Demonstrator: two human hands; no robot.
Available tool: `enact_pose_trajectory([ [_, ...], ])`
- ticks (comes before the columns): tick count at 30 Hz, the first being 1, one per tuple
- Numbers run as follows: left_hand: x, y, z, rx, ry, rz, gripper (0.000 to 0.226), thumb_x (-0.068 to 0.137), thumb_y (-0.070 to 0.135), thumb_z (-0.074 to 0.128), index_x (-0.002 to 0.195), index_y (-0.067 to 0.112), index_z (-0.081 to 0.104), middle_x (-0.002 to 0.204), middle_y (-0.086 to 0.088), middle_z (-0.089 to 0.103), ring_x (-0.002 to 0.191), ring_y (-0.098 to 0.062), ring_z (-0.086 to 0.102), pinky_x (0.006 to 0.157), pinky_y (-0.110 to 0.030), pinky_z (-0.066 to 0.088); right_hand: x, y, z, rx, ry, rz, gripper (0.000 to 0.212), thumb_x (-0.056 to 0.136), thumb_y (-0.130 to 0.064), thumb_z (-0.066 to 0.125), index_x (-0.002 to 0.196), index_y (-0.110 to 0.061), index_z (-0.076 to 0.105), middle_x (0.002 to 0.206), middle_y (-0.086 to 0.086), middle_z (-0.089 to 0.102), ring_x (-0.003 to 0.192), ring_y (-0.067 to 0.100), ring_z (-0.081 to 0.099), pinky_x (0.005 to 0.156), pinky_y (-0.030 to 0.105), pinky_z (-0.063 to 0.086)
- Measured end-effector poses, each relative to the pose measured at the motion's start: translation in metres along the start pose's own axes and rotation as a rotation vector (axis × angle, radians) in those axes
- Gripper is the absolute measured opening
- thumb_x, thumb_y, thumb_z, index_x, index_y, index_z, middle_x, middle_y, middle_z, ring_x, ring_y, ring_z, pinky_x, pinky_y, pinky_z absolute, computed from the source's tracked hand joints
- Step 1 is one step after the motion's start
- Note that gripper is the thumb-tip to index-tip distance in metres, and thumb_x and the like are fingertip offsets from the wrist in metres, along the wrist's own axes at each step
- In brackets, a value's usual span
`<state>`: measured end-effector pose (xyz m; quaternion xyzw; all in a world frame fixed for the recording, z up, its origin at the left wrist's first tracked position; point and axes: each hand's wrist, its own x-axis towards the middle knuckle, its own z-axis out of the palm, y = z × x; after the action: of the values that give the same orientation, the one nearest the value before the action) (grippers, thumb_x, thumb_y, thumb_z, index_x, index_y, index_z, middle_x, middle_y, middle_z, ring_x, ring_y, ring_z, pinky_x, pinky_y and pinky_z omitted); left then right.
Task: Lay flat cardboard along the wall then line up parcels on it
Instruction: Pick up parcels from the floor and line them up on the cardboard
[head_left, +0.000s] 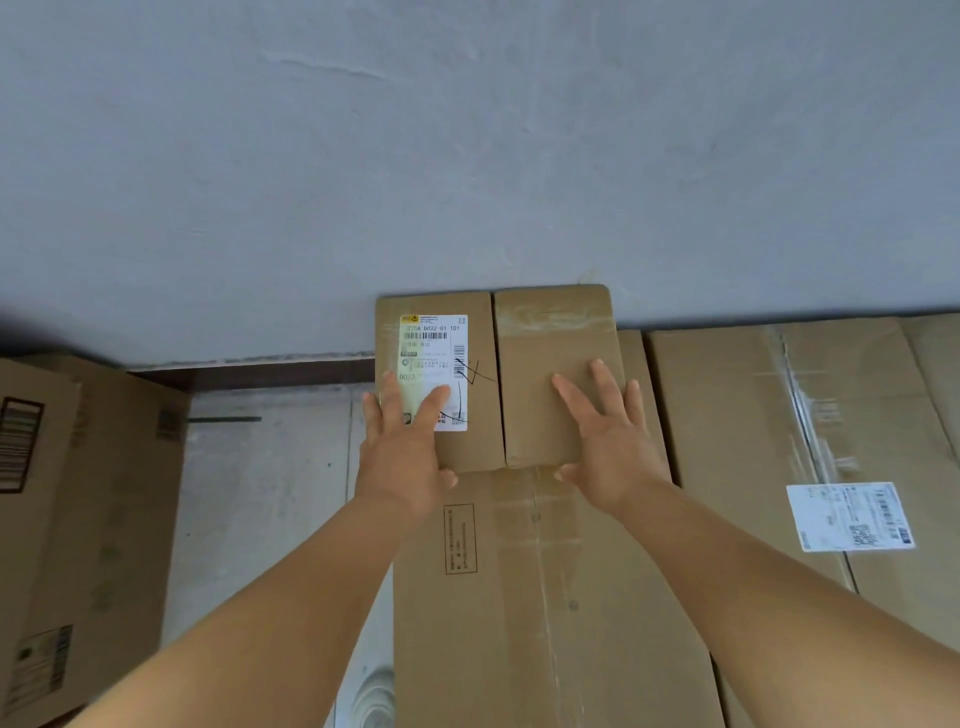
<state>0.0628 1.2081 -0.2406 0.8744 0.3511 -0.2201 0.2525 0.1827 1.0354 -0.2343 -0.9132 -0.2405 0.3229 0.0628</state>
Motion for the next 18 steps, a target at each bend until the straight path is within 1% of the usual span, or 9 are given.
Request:
enact_pose_trajectory([
  [3, -0.003, 0.004, -0.005, 0.052, -0.032, -0.029, 0.094, 0.082, 0.028, 0.071, 0.149, 0.043, 0.006, 0.155, -0.005, -0.028, 0.143, -0.032, -0.023, 0.115, -0.047, 0.013, -0.001, -0.002, -0.006, -0.015, -0.047, 0.003, 0.103, 0.085, -0.024, 0.071, 0.149, -0.047, -0.006, 0.156, -0.009, -0.028, 0.145, 0.032, -0.020, 0.117, 0.048, 0.020],
  [5, -0.010, 0.010, -0.008, 0.069, -0.023, -0.052, 0.097, 0.081, 0.036, 0.070, 0.150, 0.042, 0.001, 0.156, -0.006, -0.025, 0.144, -0.030, -0.022, 0.116, -0.048, 0.007, -0.006, -0.003, -0.013, -0.005, -0.070, 0.004, 0.105, 0.083, -0.027, 0.072, 0.149, -0.044, -0.009, 0.155, -0.009, -0.029, 0.145, 0.030, -0.022, 0.117, 0.050, 0.014],
  [8, -0.034, 0.028, -0.008, -0.060, 0.031, -0.042, 0.094, 0.083, 0.040, 0.067, 0.150, 0.040, 0.001, 0.159, -0.001, -0.015, 0.145, -0.021, -0.019, 0.118, -0.044, 0.003, -0.026, -0.003, -0.024, 0.071, -0.021, -0.029, 0.104, 0.085, -0.032, 0.070, 0.150, -0.041, -0.010, 0.156, -0.010, -0.027, 0.145, 0.023, -0.023, 0.120, 0.048, 0.007],
  [10, -0.058, 0.044, -0.008, -0.211, 0.055, -0.012, 0.085, 0.087, 0.039, 0.063, 0.151, 0.038, 0.006, 0.160, 0.004, -0.006, 0.147, -0.015, -0.011, 0.119, -0.040, 0.007, -0.046, 0.001, -0.033, 0.135, 0.030, -0.057, 0.100, 0.086, -0.034, 0.068, 0.151, -0.039, -0.007, 0.158, -0.012, -0.021, 0.146, 0.017, -0.019, 0.120, 0.045, 0.008],
  [12, -0.087, 0.063, -0.014, -0.339, 0.083, 0.009, 0.077, 0.090, 0.037, 0.059, 0.151, 0.035, 0.012, 0.160, 0.006, 0.008, 0.147, -0.013, 0.004, 0.118, -0.036, 0.015, -0.069, 0.006, -0.046, 0.173, 0.055, -0.065, 0.095, 0.088, -0.037, 0.065, 0.152, -0.035, -0.004, 0.159, -0.014, -0.016, 0.147, 0.012, -0.015, 0.120, 0.041, 0.009],
  [15, -0.138, 0.096, -0.034, -0.499, 0.115, -0.017, 0.072, 0.092, 0.033, 0.059, 0.150, 0.033, 0.018, 0.154, 0.010, 0.026, 0.141, -0.012, 0.026, 0.111, -0.027, 0.025, -0.107, 0.015, -0.075, 0.213, 0.089, -0.039, 0.085, 0.092, -0.041, 0.058, 0.154, -0.030, 0.002, 0.160, -0.015, -0.008, 0.147, 0.009, -0.009, 0.118, 0.035, 0.008],
  [18, -0.185, 0.127, -0.051, -0.622, 0.161, -0.004, 0.072, 0.091, 0.027, 0.062, 0.150, 0.031, 0.021, 0.151, 0.012, 0.033, 0.138, -0.008, 0.032, 0.107, -0.022, 0.027, -0.148, 0.023, -0.106, 0.258, 0.135, -0.027, 0.074, 0.095, -0.044, 0.050, 0.154, -0.022, 0.012, 0.161, -0.008, 0.002, 0.148, 0.011, -0.001, 0.120, 0.032, 0.009],
])
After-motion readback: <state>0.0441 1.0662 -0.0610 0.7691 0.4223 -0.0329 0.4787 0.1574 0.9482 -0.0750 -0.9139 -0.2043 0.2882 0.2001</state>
